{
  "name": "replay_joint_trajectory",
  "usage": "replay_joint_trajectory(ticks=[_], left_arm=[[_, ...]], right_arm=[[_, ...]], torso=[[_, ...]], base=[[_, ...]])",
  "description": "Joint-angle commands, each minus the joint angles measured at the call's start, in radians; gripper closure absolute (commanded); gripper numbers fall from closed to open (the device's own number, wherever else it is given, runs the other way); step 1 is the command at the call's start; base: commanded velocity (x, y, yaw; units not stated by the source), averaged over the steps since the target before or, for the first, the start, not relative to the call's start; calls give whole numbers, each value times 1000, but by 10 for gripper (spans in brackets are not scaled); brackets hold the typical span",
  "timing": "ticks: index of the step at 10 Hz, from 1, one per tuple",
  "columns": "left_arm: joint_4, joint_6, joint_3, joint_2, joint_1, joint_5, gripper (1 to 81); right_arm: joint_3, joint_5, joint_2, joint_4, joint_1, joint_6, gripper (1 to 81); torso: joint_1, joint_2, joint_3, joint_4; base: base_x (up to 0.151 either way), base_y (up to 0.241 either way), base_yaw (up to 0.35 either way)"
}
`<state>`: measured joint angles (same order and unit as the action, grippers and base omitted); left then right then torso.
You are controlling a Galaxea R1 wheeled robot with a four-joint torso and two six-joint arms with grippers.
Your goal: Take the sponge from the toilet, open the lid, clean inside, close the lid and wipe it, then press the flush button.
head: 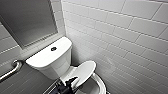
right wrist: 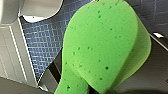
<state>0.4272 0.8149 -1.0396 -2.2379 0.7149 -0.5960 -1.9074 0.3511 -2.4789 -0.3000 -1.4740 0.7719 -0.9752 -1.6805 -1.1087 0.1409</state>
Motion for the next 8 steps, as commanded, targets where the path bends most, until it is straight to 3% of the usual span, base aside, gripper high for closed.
replay_joint_trajectory(ticks=[1, 8], left_arm=[[38, -8, -103, -8, -110, 15, 10], [30, -10, -57, 122, -166, 10, 10]], right_arm=[[19, -43, 41, -24, -4, 0, 811], [24, -43, 36, -24, -6, 0, 811]], torso=[[0, 0, 0, 0], [0, 0, 0, 0]], base=[[0, 0, 0], [0, 0, 0]])
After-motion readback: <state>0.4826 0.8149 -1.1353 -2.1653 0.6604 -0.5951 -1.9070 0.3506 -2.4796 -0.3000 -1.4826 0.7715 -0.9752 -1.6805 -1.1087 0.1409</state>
